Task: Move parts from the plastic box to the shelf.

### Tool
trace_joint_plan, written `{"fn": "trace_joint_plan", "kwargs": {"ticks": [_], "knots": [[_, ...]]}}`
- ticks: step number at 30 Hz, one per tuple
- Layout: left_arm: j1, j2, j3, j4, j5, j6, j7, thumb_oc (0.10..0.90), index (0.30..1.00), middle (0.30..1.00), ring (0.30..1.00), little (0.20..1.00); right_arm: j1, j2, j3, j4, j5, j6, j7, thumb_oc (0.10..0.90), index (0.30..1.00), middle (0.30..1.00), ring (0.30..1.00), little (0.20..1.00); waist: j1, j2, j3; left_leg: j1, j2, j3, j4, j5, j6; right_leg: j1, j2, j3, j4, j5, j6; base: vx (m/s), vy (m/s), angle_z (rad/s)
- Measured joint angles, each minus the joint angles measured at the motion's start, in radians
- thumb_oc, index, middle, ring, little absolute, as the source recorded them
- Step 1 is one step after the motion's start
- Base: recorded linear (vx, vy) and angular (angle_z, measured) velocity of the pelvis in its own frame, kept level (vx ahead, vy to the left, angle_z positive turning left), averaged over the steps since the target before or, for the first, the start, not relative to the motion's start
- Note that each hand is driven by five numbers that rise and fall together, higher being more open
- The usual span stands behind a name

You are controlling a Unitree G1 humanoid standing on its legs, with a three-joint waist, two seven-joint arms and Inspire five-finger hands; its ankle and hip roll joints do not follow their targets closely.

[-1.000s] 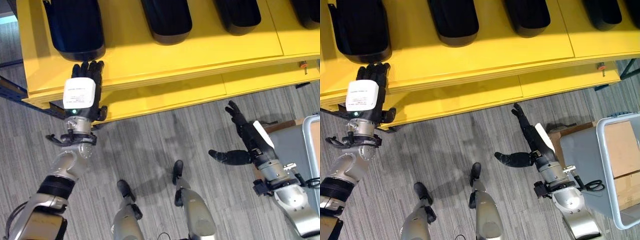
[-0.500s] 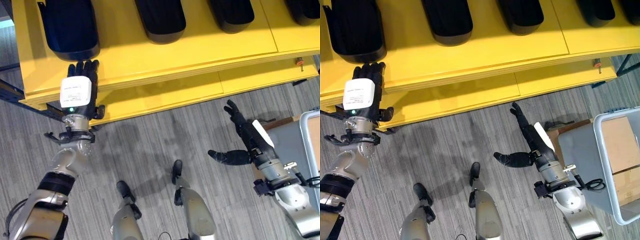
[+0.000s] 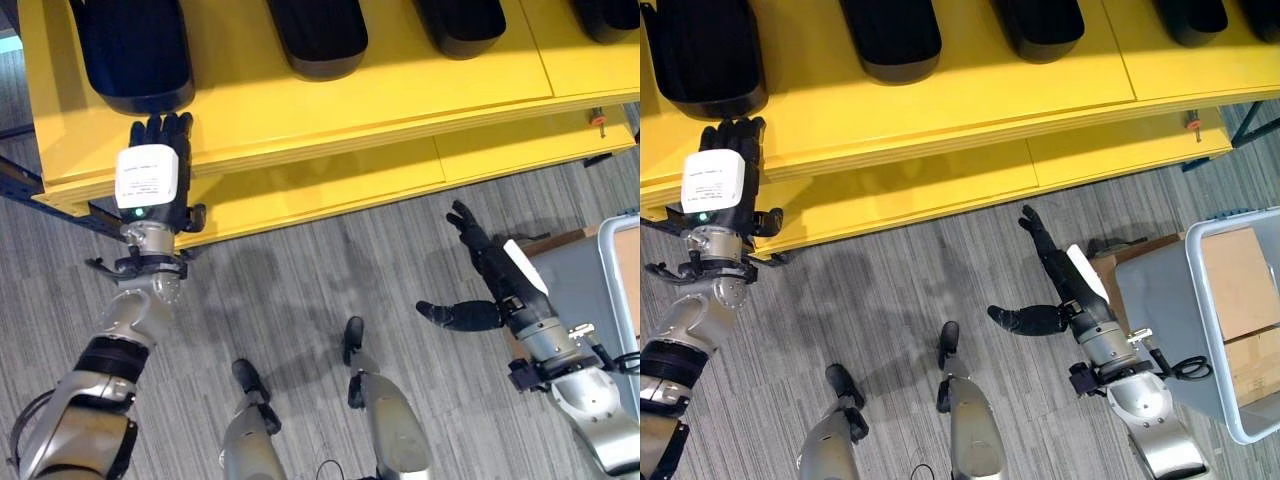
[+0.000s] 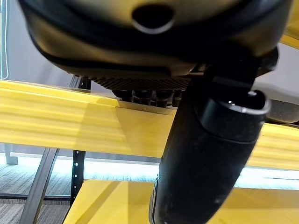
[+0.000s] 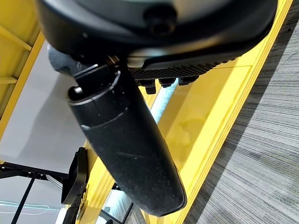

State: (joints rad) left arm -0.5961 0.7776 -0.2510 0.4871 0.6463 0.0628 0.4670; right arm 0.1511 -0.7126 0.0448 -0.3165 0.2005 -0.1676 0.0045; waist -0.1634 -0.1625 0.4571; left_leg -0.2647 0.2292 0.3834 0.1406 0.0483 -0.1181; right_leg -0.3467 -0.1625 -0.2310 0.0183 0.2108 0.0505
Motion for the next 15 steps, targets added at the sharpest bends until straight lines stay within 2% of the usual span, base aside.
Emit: {"fn": "trace_joint_plan", "kwargs": {"ticks": [6, 15], "knots": [[-0.033, 0.034, -0.025, 0.024, -0.013, -0.003, -0.001, 0.900, 1.000, 1.000, 1.000, 1.000, 0.000, 0.000, 0.000, -0.006, 0.000, 0.000, 0.005, 0.900, 1.000, 1.000, 1.000, 1.000, -0.001, -0.005, -0.003, -0.030, 0.006, -0.001, 0.023, -0.004, 0.002, -0.029, -0.001, 0.003, 0.018, 0.002, -0.002, 0.00, 0.000, 0.00], [-0.079, 0.036, -0.059, 0.079, -0.021, -0.004, -0.003, 0.900, 1.000, 1.000, 1.000, 1.000, 0.008, -0.003, -0.002, -0.007, 0.004, 0.000, 0.012, 0.900, 1.000, 1.000, 1.000, 1.000, -0.002, -0.005, -0.003, -0.040, 0.012, -0.005, 0.044, -0.008, 0.002, -0.032, 0.000, 0.004, 0.023, 0.003, -0.005, 0.00, 0.000, 0.00]]}}
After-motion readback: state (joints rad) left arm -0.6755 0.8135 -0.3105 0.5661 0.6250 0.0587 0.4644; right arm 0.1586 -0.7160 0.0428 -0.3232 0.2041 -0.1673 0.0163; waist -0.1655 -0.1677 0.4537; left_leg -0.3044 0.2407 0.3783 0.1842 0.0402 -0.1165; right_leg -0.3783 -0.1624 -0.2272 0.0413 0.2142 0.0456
